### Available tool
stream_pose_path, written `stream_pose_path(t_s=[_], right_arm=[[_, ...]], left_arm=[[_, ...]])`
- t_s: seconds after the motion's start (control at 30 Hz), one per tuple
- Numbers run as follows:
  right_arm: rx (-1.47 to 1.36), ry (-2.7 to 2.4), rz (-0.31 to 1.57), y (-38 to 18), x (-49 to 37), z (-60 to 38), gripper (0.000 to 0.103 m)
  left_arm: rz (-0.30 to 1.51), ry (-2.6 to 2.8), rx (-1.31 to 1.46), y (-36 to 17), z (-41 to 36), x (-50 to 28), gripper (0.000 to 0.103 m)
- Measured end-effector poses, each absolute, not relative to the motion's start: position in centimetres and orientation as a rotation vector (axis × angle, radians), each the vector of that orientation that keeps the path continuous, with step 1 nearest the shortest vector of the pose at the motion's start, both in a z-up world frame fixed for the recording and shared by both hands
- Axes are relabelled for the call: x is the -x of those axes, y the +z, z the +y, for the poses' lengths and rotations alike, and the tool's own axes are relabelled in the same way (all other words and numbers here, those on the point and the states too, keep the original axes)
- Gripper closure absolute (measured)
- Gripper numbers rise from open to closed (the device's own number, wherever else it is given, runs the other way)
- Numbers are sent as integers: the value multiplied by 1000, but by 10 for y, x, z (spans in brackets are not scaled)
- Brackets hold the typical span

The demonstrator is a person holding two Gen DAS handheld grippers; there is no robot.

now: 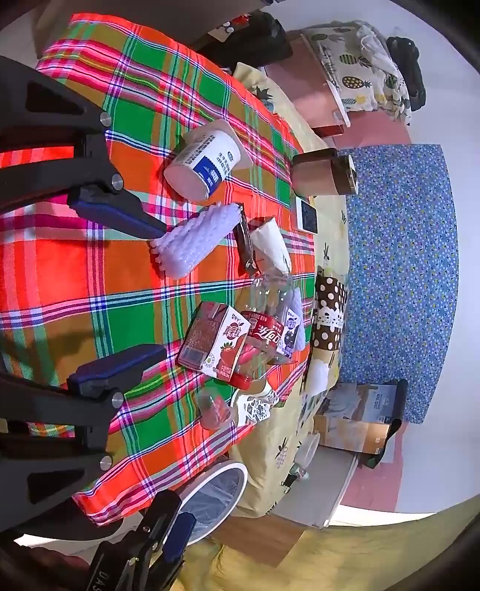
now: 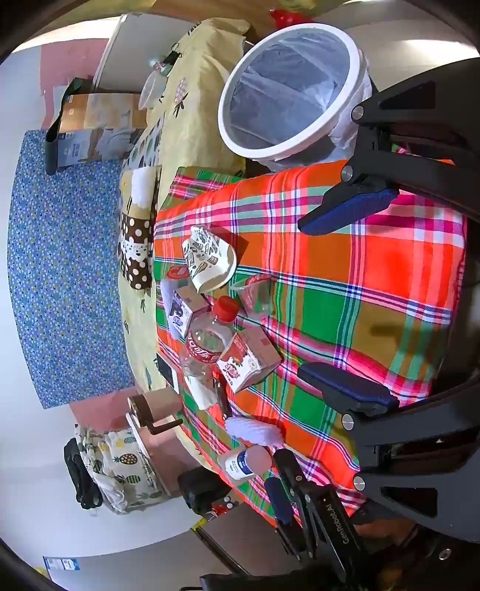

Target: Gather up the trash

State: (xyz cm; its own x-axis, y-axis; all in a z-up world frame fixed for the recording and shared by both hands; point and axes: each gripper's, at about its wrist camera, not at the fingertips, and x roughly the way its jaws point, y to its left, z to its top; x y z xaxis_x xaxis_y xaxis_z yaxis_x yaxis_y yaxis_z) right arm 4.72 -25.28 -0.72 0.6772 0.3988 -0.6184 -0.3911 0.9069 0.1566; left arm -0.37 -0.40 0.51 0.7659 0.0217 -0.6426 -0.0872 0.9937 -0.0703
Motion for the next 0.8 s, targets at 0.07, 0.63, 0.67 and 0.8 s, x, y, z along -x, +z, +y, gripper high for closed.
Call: stream_pose_path(t_s=[0.07, 0.63, 0.67, 0.8], right_arm=[[-11, 445, 697, -7, -47, -253, 31], [-9, 451, 694, -7, -45, -252, 31], [-10, 450, 694, -7, -45, -252, 31], [-10, 450, 694, -8, -45, -252, 31]], left_arm=[[695, 57, 100, 6, -4, 5, 44], [698, 51, 108, 6, -4, 6, 44], [698, 51, 108, 6, -4, 6, 44], [698, 50, 108, 6, -4, 6, 44]])
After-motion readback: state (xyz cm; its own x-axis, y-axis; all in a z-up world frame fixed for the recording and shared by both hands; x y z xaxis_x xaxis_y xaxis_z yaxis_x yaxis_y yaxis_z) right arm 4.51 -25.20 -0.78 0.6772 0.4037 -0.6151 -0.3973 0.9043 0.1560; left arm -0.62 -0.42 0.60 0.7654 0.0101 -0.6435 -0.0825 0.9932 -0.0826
